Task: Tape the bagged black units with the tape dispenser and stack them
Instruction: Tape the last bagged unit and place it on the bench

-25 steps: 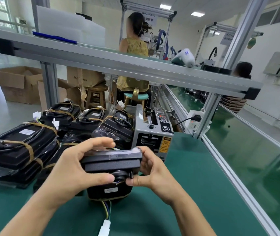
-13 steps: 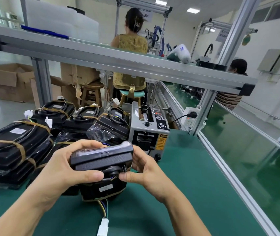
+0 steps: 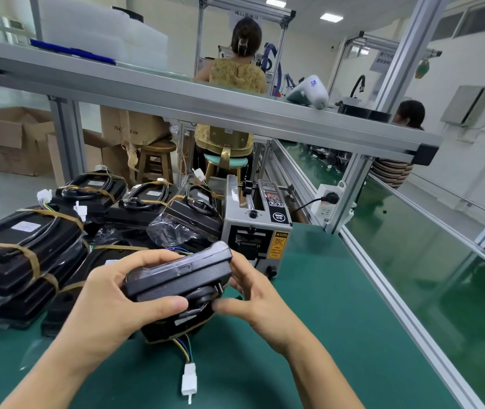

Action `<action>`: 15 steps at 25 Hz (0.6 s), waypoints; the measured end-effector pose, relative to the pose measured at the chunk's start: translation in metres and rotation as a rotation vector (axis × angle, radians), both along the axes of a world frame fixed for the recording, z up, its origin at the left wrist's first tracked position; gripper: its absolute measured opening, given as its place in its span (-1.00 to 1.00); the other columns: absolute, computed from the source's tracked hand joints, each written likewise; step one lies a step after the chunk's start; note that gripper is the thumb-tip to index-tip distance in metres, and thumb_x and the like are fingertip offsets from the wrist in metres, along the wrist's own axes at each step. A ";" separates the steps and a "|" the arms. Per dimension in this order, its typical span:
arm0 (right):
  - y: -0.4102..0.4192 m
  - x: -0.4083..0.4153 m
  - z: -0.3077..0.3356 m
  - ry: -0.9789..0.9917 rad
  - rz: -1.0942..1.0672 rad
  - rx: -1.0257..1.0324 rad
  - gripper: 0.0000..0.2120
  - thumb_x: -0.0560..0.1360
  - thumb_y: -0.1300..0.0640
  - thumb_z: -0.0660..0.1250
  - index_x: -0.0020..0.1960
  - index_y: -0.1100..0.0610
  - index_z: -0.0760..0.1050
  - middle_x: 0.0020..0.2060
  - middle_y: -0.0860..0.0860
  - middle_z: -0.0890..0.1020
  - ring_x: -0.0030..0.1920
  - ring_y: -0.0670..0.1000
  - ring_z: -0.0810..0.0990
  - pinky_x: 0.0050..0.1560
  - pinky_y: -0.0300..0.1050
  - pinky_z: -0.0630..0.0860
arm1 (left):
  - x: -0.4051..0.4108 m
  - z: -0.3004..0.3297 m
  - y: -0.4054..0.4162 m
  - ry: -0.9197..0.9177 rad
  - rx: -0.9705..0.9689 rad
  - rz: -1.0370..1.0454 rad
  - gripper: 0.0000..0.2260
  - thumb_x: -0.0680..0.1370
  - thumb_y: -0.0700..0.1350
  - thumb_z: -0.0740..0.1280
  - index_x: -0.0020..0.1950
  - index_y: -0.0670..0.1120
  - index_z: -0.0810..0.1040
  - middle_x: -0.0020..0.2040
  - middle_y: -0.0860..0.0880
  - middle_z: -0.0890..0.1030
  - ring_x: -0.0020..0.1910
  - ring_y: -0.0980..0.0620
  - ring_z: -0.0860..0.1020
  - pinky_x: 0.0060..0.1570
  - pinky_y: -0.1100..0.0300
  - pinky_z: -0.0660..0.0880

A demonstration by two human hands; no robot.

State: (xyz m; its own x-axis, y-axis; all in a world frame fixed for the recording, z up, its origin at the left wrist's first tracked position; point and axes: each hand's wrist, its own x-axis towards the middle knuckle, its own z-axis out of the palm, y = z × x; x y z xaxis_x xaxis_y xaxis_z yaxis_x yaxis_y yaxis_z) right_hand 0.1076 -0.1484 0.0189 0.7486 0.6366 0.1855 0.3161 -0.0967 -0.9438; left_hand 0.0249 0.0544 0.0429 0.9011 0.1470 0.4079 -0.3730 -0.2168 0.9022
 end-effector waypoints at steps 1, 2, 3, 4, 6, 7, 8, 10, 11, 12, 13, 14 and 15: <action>-0.002 0.000 -0.005 0.009 -0.067 -0.001 -0.37 0.38 0.29 0.38 0.32 -0.21 0.41 0.23 -0.30 0.54 0.35 -0.22 0.40 0.41 -0.15 0.23 | -0.003 -0.001 -0.001 -0.017 0.005 0.026 -0.49 0.04 -0.08 0.61 -0.03 0.13 0.67 -0.13 0.05 0.70 -0.19 0.17 0.65 -0.16 0.46 0.50; -0.003 0.002 -0.010 0.036 -0.182 0.016 -0.46 0.39 0.31 0.38 0.24 -0.19 0.48 0.16 -0.27 0.59 0.28 -0.21 0.47 0.32 -0.24 0.32 | -0.005 -0.003 -0.002 -0.029 0.010 0.060 -0.50 0.05 -0.03 0.60 -0.02 0.14 0.66 -0.11 0.08 0.70 -0.17 0.19 0.64 -0.14 0.48 0.48; -0.005 0.005 -0.016 0.078 -0.333 0.049 -0.57 0.44 0.32 0.37 0.14 -0.15 0.53 0.07 -0.20 0.63 0.18 -0.16 0.53 0.18 -0.30 0.42 | -0.007 -0.005 -0.002 -0.037 0.015 0.093 -0.49 0.05 0.03 0.61 -0.01 0.15 0.66 -0.10 0.10 0.69 -0.16 0.19 0.64 -0.11 0.49 0.47; -0.007 0.011 -0.020 0.126 -0.494 0.081 -0.68 0.49 0.30 0.36 0.05 -0.11 0.56 -0.02 -0.15 0.65 0.07 -0.12 0.57 0.03 -0.33 0.46 | -0.007 -0.006 -0.002 -0.040 0.024 0.125 -0.47 0.04 0.09 0.61 -0.01 0.17 0.65 -0.10 0.12 0.69 -0.15 0.19 0.63 -0.09 0.49 0.47; -0.011 0.020 -0.025 0.190 -0.756 0.103 -0.83 0.53 0.20 0.34 -0.08 -0.06 0.60 -0.20 -0.14 0.64 -0.14 -0.12 0.57 -0.15 -0.33 0.44 | -0.007 -0.007 -0.006 -0.038 0.043 0.155 -0.48 0.05 0.19 0.56 0.00 0.21 0.64 -0.09 0.14 0.68 -0.16 0.19 0.62 -0.07 0.50 0.46; -0.012 0.025 -0.026 0.201 -0.820 0.107 -0.86 0.53 0.16 0.33 -0.12 -0.04 0.61 -0.27 -0.15 0.62 -0.22 -0.14 0.54 -0.19 -0.31 0.43 | -0.007 -0.007 -0.010 -0.041 0.051 0.157 -0.49 0.07 0.20 0.53 0.01 0.22 0.63 -0.09 0.15 0.68 -0.17 0.20 0.61 -0.09 0.50 0.46; -0.011 0.029 -0.026 0.205 -0.849 0.115 -0.86 0.53 0.14 0.33 -0.15 -0.03 0.62 -0.33 -0.15 0.60 -0.27 -0.14 0.51 -0.21 -0.30 0.43 | -0.007 -0.007 -0.013 -0.051 0.063 0.154 -0.50 0.08 0.20 0.52 0.01 0.23 0.63 -0.10 0.17 0.67 -0.18 0.22 0.60 -0.11 0.52 0.45; -0.007 0.036 -0.023 0.212 -0.887 0.130 -0.86 0.53 0.13 0.34 -0.18 -0.01 0.62 -0.38 -0.13 0.57 -0.32 -0.12 0.48 -0.24 -0.27 0.42 | -0.007 -0.006 -0.019 -0.070 0.088 0.151 -0.53 0.10 0.19 0.50 0.00 0.24 0.62 -0.13 0.22 0.65 -0.21 0.26 0.59 -0.17 0.57 0.42; -0.005 0.039 -0.022 0.218 -0.904 0.135 -0.86 0.52 0.13 0.34 -0.18 -0.01 0.63 -0.38 -0.13 0.57 -0.32 -0.11 0.48 -0.25 -0.27 0.41 | -0.006 -0.006 -0.021 -0.073 0.093 0.151 -0.54 0.10 0.19 0.49 0.00 0.25 0.61 -0.14 0.23 0.65 -0.22 0.27 0.59 -0.18 0.58 0.41; -0.002 0.043 -0.020 0.224 -0.920 0.140 -0.86 0.52 0.13 0.34 -0.17 -0.01 0.63 -0.37 -0.13 0.57 -0.33 -0.12 0.47 -0.27 -0.28 0.39 | -0.006 -0.006 -0.021 -0.073 0.093 0.151 -0.54 0.11 0.19 0.49 0.00 0.25 0.61 -0.14 0.23 0.65 -0.22 0.27 0.59 -0.19 0.58 0.41; 0.001 0.046 -0.018 0.229 -0.936 0.145 -0.86 0.51 0.14 0.35 -0.18 0.00 0.63 -0.37 -0.14 0.57 -0.34 -0.13 0.47 -0.29 -0.30 0.38 | -0.006 -0.007 -0.021 -0.072 0.087 0.155 -0.53 0.11 0.19 0.49 0.01 0.24 0.61 -0.14 0.23 0.65 -0.22 0.26 0.59 -0.19 0.57 0.41; 0.003 0.048 -0.016 0.234 -0.951 0.153 -0.86 0.51 0.15 0.35 -0.19 0.00 0.63 -0.38 -0.14 0.57 -0.35 -0.13 0.46 -0.30 -0.31 0.38 | -0.006 -0.008 -0.019 -0.069 0.078 0.159 -0.52 0.11 0.20 0.50 0.02 0.24 0.61 -0.13 0.21 0.65 -0.22 0.25 0.59 -0.18 0.57 0.41; 0.006 0.051 -0.015 0.242 -0.965 0.163 -0.84 0.50 0.16 0.35 -0.22 0.00 0.62 -0.39 -0.13 0.56 -0.36 -0.12 0.45 -0.31 -0.31 0.38 | -0.006 -0.009 -0.018 -0.066 0.071 0.161 -0.51 0.11 0.21 0.50 0.03 0.23 0.61 -0.13 0.20 0.65 -0.23 0.24 0.59 -0.18 0.56 0.42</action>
